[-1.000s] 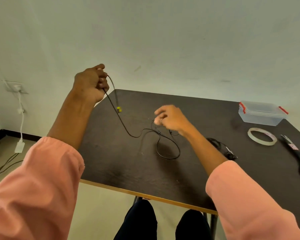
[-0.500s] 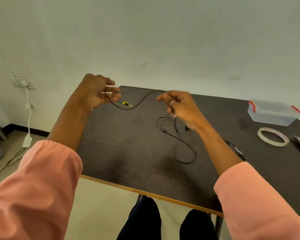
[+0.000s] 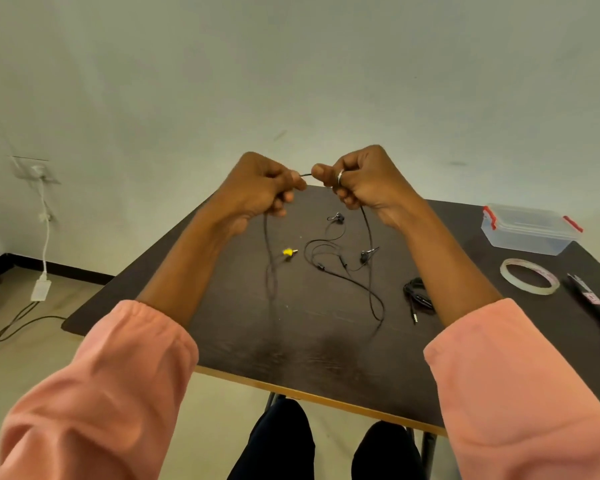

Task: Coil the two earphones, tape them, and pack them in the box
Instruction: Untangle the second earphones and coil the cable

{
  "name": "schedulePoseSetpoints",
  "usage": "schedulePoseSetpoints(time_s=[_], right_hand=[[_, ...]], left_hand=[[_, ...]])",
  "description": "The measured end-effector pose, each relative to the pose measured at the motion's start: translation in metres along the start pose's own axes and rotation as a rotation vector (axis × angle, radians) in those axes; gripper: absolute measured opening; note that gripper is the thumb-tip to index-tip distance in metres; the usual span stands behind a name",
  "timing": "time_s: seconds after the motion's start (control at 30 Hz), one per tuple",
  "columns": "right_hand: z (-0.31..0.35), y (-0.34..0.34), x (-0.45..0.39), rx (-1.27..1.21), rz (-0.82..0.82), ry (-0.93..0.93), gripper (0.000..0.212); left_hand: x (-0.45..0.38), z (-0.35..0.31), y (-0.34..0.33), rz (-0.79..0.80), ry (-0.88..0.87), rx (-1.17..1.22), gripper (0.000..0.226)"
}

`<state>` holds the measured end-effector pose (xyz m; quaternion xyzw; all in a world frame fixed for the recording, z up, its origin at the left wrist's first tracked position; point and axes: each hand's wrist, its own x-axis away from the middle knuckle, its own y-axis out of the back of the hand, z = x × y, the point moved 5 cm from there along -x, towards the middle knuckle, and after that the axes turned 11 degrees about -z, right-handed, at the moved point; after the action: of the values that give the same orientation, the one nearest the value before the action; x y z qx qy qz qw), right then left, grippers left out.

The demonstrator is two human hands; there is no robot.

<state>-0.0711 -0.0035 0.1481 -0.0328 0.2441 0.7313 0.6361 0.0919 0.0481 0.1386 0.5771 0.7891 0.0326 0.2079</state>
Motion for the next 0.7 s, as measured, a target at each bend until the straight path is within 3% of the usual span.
schedulePoseSetpoints(time_s=[0.17, 0.3, 0.37, 0.43, 0.5, 0.57, 0.63, 0.7], right_hand=[[-0.052, 0.011, 0.012, -0.178, 0.222, -0.27, 0.029], [-0.093, 0.028, 0.016, -0.156, 0.21, -0.423, 0.027], [-0.105, 0.039, 0.014, -0.041, 0.132, -0.424, 0.026], [-0.109, 0.05, 0.011, 0.072, -0.012, -0.379, 0.026], [-0.1, 0.053, 0.007, 0.086, -0.115, -0.301, 0.024], [-0.081, 0.043, 0.003, 0.016, -0.118, -0.223, 0.019], [-0.057, 0.029, -0.002, -0.03, -0.06, -0.144, 0.019], [-0.034, 0.014, -0.007, -0.039, 0.017, -0.067, 0.021]], left_hand=[[-0.016, 0.02, 0.066, -0.505, 0.249, 0.467, 0.02], [-0.015, 0.058, 0.114, -0.877, 0.405, 0.858, 0.028], [-0.011, 0.078, 0.133, -0.95, 0.453, 0.828, 0.019], [-0.013, 0.09, 0.14, -0.937, 0.476, 0.677, 0.01], [-0.016, 0.09, 0.129, -0.908, 0.476, 0.584, 0.02], [-0.019, 0.08, 0.107, -0.83, 0.41, 0.418, 0.036], [-0.017, 0.061, 0.072, -0.629, 0.267, 0.305, 0.045], [-0.012, 0.041, 0.034, -0.396, 0.1, 0.225, 0.033]])
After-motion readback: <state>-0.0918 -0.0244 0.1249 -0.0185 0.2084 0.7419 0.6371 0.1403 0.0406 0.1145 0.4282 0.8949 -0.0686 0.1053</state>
